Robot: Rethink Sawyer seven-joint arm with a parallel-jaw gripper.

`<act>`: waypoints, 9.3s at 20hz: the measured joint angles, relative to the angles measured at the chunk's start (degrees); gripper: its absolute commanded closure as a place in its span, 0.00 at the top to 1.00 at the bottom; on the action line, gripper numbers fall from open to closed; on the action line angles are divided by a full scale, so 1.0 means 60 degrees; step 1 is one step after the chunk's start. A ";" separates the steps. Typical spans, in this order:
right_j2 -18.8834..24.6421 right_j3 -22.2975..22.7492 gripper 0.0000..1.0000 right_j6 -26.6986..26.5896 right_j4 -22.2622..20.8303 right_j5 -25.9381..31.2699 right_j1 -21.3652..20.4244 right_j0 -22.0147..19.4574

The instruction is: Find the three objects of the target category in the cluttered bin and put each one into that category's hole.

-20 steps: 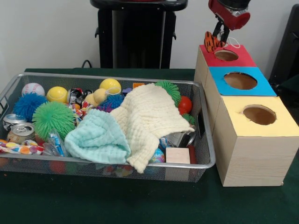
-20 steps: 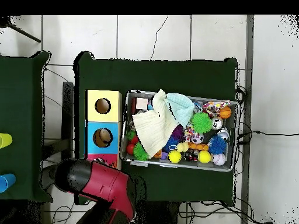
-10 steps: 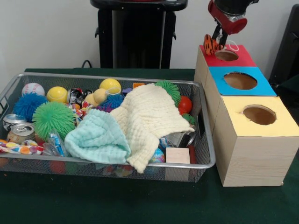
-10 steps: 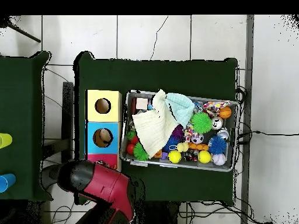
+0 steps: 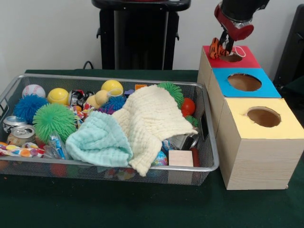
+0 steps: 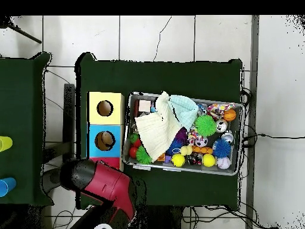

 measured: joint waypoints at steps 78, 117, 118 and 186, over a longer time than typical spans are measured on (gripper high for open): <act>0.1761 0.1471 1.00 0.1764 0.1105 -0.1599 -0.0814 -0.1272; 0.0706 0.1329 0.00 0.1764 -0.0124 -0.0030 -0.1333 -0.0826; 0.0706 0.1323 0.00 0.1764 -0.0126 -0.0030 -0.1330 -0.0827; 0.1087 0.0757 0.00 0.1764 -0.0138 -0.0030 -0.2025 -0.1268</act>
